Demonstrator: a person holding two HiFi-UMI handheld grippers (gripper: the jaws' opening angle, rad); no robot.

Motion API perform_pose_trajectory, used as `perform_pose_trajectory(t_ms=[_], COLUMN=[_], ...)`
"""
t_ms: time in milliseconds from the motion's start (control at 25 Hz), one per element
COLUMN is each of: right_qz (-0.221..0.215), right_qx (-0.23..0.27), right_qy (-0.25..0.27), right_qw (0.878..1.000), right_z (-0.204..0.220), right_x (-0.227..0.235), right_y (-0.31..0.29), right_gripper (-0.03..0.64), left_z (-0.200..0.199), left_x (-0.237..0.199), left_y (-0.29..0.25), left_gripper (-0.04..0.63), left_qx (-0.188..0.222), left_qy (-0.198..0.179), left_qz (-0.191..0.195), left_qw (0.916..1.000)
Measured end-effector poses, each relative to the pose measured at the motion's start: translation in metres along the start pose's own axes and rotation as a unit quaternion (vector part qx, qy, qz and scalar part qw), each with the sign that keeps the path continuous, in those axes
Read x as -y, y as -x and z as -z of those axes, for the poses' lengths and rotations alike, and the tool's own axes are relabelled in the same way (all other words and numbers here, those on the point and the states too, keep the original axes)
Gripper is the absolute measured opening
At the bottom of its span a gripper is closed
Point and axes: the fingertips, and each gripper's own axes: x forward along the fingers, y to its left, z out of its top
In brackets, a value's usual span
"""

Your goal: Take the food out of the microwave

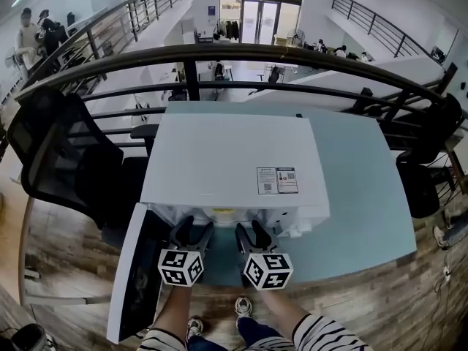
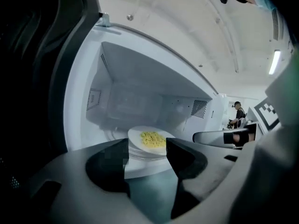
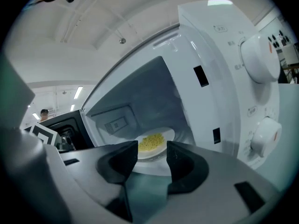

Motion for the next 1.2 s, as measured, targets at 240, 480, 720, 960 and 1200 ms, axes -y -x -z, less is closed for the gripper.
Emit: perform_pose_trajectory(t_ms=[240,480,720,960,1200], right_qz=[0.019,0.049,0.064,0.074,0.071], right_qx=[0.007,0.017,0.012,0.006,0.010], right_qy=[-0.001,-0.004,0.000,-0.013,-0.009], right_qw=[1.000,0.999,0.998,0.997,0.997], right_z=[-0.001,0.002,0.005,0.008,0.007], right_x=[0.006,0.011,0.015,0.020,0.021], right_y=[-0.016,-0.030,-0.044,-0.051,-0.054], right_gripper=[0.190,0.190,0.190,0.190,0.189], left_z=[0.001,-0.002,-0.009,0.002,0.010], left_x=[-0.005,-0.009,-0.016,-0.020,-0.019], left_y=[-0.017,-0.028,-0.042,-0.056,-0.059], left_gripper=[0.236,0.238,0.238,0.241,0.242], left_qx=[-0.021,-0.028,-0.041,-0.091,-0.117], left_qy=[-0.013,-0.016,-0.020,-0.015,-0.010], left_qz=[0.001,0.005,0.009,0.011,0.021], left_qw=[0.9997,0.9995,0.9989,0.9957,0.9928])
